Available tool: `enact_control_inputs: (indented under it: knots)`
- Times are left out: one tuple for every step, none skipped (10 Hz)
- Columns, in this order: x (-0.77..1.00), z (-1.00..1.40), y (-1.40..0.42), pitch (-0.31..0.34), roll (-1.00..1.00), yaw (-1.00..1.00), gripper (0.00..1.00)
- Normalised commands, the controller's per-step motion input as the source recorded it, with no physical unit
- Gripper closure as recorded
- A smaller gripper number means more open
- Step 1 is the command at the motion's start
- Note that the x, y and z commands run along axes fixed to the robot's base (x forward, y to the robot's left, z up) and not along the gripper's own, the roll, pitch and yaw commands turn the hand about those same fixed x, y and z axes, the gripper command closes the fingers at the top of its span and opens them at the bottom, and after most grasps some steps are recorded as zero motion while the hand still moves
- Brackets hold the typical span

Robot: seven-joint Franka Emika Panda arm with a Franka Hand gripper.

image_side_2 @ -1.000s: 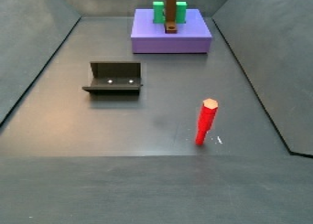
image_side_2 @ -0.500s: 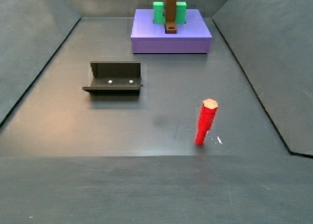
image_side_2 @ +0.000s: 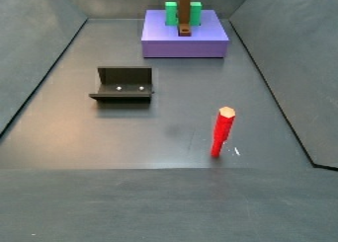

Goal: Pick up the blue object. Move up. Move to above the board. Insert the blue object.
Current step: Insert the blue object.

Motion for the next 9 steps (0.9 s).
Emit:
enact_control_inputs:
  knots:
    - [-0.09, -0.68, -0.23, -0.107, 0.00, 0.11, 1.00]
    - [-0.05, -0.75, -0.19, -0.011, 0.17, 0.09, 1.00]
    - [-0.13, -0.75, -0.18, 0.000, 0.25, 0.14, 1.00]
    - [-0.12, -0.59, -0.21, 0.000, 0.36, 0.29, 1.00]
    - [-0.03, -0.46, -0.24, 0.000, 0.42, 0.35, 1.00]
    - [0.11, -0.40, -0.17, 0.000, 0.13, 0.00, 1.00]
    - [0.07, -0.41, -0.14, -0.066, 0.00, -0.11, 1.00]
    - [0.00, -0.35, -0.37, 0.000, 0.17, 0.00, 1.00]
    - [0.08, -0.50, -0.37, 0.000, 0.17, 0.00, 1.00]
